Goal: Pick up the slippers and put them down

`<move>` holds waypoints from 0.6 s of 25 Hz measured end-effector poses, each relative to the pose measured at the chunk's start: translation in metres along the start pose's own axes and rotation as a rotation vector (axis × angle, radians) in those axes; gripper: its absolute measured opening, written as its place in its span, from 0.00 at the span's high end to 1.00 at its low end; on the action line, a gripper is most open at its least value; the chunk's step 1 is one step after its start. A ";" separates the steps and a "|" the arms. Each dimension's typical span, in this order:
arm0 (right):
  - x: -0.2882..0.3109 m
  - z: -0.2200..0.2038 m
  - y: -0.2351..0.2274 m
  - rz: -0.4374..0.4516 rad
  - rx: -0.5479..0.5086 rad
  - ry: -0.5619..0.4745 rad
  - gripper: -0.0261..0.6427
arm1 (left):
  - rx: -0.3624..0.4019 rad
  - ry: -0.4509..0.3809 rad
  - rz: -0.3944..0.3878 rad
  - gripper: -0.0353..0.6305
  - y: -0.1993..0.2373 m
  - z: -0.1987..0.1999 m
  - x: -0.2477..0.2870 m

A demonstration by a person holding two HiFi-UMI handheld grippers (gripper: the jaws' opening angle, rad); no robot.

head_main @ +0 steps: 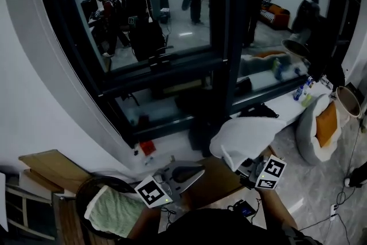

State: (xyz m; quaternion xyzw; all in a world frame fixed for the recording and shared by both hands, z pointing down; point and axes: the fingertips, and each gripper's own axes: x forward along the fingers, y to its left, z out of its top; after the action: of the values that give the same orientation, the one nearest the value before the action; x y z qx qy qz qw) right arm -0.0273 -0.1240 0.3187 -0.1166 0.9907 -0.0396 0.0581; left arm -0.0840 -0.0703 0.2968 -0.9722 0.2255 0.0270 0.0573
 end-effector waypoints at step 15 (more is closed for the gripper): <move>0.023 -0.003 -0.016 0.036 0.008 0.003 0.89 | -0.021 0.035 0.046 0.93 0.022 -0.009 -0.009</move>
State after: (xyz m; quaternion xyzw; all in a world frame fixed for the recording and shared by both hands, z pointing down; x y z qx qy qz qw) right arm -0.0463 -0.1446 0.3205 -0.0983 0.9926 -0.0425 0.0576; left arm -0.1015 -0.0873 0.3044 -0.9677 0.2483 0.0138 0.0425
